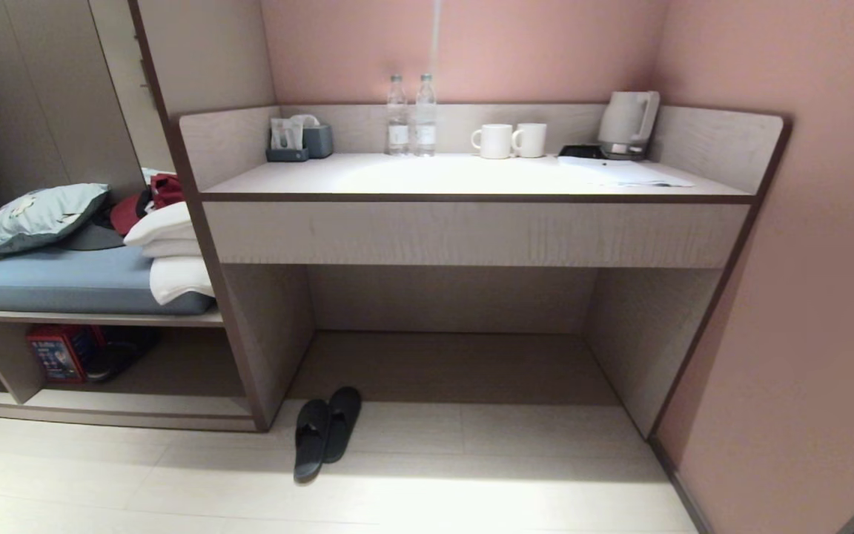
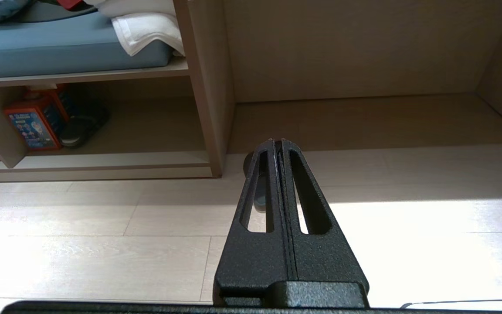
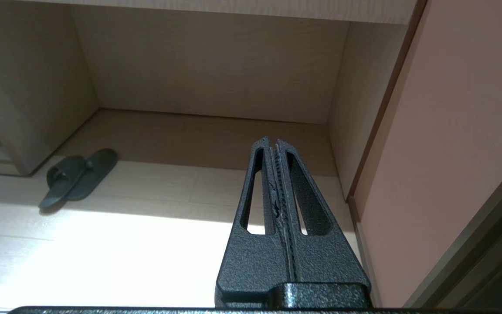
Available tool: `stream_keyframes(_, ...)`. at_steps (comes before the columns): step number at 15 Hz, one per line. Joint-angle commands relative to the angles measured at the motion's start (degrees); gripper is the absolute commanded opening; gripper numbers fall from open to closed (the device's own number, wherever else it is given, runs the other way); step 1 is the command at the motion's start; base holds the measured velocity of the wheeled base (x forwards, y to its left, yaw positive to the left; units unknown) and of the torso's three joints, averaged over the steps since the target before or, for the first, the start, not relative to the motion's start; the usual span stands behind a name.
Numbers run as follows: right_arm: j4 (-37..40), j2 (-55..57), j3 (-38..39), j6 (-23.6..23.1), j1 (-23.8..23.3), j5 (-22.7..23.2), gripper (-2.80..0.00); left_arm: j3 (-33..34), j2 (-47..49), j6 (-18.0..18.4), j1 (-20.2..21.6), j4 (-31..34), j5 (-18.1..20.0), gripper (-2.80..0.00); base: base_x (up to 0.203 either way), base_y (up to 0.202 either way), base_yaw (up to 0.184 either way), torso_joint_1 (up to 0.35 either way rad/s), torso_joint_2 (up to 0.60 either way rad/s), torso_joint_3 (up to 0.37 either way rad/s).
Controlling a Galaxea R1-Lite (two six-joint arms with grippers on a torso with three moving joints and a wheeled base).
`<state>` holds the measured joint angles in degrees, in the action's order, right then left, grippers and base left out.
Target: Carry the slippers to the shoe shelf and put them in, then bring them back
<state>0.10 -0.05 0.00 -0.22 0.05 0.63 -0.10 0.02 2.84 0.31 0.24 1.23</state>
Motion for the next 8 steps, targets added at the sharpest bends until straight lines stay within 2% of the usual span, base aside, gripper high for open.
stream_keyframes(1, -0.07, 0.01, 0.0, -0.05, -0.05, 0.07, -2.8, 0.01, -0.02, 0.06, 0.05, 0.02, 0.0, -2.8, 0.0, 0.0, 0.0, 0.0, 0.0, 0.0)
stream_keyframes(8, -0.1, -0.04, 0.0, 0.22, 0.04, -0.02, -2.8, 0.01, -0.02, 0.06, 0.05, 0.02, 0.0, -2.8, 0.0, 0.0, 0.0, 0.0, 0.0, 0.0)
